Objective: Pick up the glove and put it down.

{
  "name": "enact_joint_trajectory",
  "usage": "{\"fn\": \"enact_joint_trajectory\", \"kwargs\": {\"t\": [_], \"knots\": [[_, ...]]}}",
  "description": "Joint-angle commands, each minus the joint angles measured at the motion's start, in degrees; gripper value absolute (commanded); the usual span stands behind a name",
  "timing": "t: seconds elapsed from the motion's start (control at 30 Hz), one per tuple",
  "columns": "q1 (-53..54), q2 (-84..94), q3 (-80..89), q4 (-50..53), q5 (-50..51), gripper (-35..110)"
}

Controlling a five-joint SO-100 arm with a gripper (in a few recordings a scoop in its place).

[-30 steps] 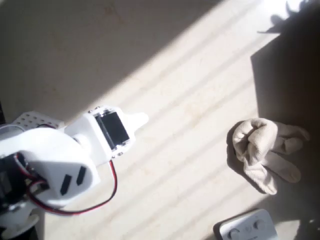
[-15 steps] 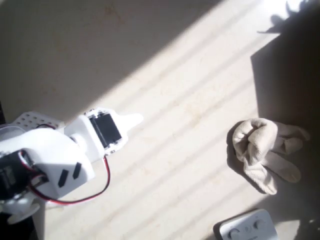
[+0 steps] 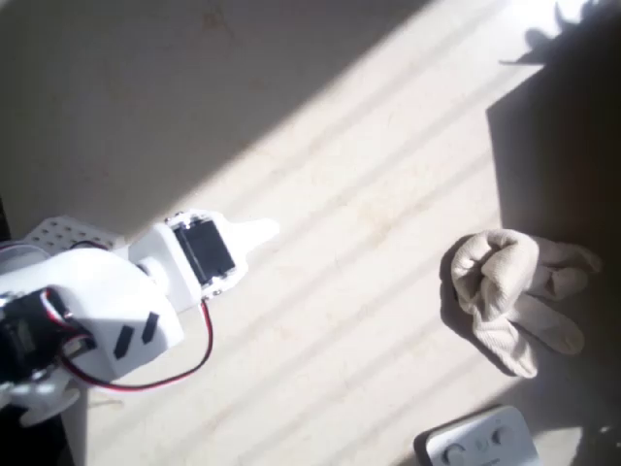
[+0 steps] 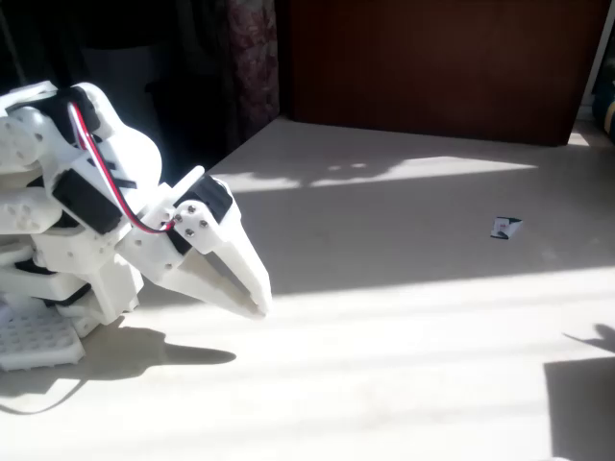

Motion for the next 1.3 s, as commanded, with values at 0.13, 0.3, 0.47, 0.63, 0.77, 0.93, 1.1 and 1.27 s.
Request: {"fn": "enact_joint_trajectory", "kwargs": {"t": [0.13,0.3,0.47,0.63,0.77,0.93,1.1,1.27], "knots": [[0.62,0.44,0.09,0.26,-0.26,0],[0.62,0.44,0.09,0.35,0.35,0],[0.62,0.44,0.09,0.7,0.35,0],[0.62,0.44,-0.09,4.13,0.35,0],[0.62,0.44,-0.09,4.31,0.35,0],[0.62,0.53,-0.09,4.39,0.09,0],[0.62,0.53,-0.09,4.22,-0.18,0],[0.53,0.53,-0.09,4.22,-0.18,0]]}}
